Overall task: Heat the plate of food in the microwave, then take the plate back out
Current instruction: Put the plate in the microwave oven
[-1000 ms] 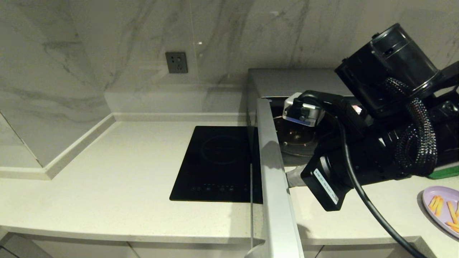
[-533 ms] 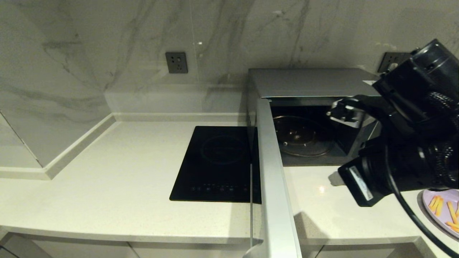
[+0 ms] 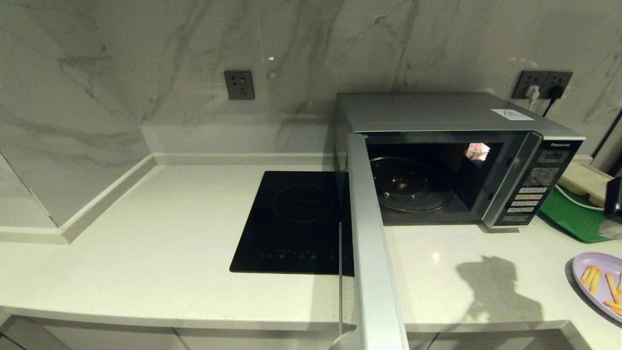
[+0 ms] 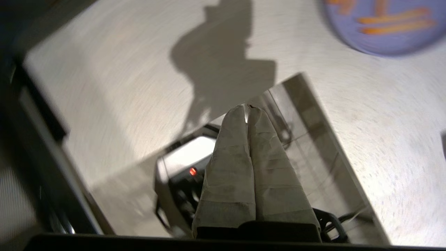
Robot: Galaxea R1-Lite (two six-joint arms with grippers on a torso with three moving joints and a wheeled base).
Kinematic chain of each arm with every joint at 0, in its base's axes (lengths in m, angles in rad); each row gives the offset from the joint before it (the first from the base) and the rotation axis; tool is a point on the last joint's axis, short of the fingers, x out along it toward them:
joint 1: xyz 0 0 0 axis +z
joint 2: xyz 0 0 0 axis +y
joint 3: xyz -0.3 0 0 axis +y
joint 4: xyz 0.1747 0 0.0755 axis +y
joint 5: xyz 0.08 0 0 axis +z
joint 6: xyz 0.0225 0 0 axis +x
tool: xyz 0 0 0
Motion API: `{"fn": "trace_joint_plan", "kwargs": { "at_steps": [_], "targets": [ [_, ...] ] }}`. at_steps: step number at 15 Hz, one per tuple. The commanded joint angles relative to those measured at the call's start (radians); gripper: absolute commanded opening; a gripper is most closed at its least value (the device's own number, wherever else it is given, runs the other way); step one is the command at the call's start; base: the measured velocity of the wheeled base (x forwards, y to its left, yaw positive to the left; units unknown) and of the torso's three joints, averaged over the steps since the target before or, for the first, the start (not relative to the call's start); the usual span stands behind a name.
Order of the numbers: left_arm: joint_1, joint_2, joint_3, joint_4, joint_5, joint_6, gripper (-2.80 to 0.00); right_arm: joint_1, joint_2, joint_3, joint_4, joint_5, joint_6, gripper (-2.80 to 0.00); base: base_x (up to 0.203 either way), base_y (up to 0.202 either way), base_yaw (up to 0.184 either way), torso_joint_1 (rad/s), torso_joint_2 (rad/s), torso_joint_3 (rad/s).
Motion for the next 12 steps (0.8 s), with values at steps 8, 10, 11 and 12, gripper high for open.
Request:
{"fn": "trace_joint_plan", "kwargs": {
  "at_steps": [8, 10, 11, 12],
  "targets": [
    [0.0, 0.0, 0.0, -0.001, 0.001, 0.0, -2.8, -0.768, 0.42, 0.079, -0.205, 0.244, 0.043, 0.0, 0.0, 0.0, 0.0, 0.0, 0.0, 0.0],
    [0.0, 0.0, 0.0, -0.001, 0.001, 0.0, -2.8, -0.786, 0.426, 0.151, -0.306, 0.244, 0.067, 0.0, 0.0, 0.0, 0.0, 0.0, 0.0, 0.0],
    [0.0, 0.0, 0.0, -0.001, 0.001, 0.0, -2.8, -0.788, 0.425, 0.182, -0.328, 0.243, 0.09, 0.0, 0.0, 0.0, 0.0, 0.0, 0.0, 0.0],
    [0.0, 0.0, 0.0, -0.001, 0.001, 0.0, -2.8, -0.788, 0.423, 0.212, -0.342, 0.243, 0.105, 0.0, 0.0, 0.0, 0.0, 0.0, 0.0, 0.0]
  ]
}}
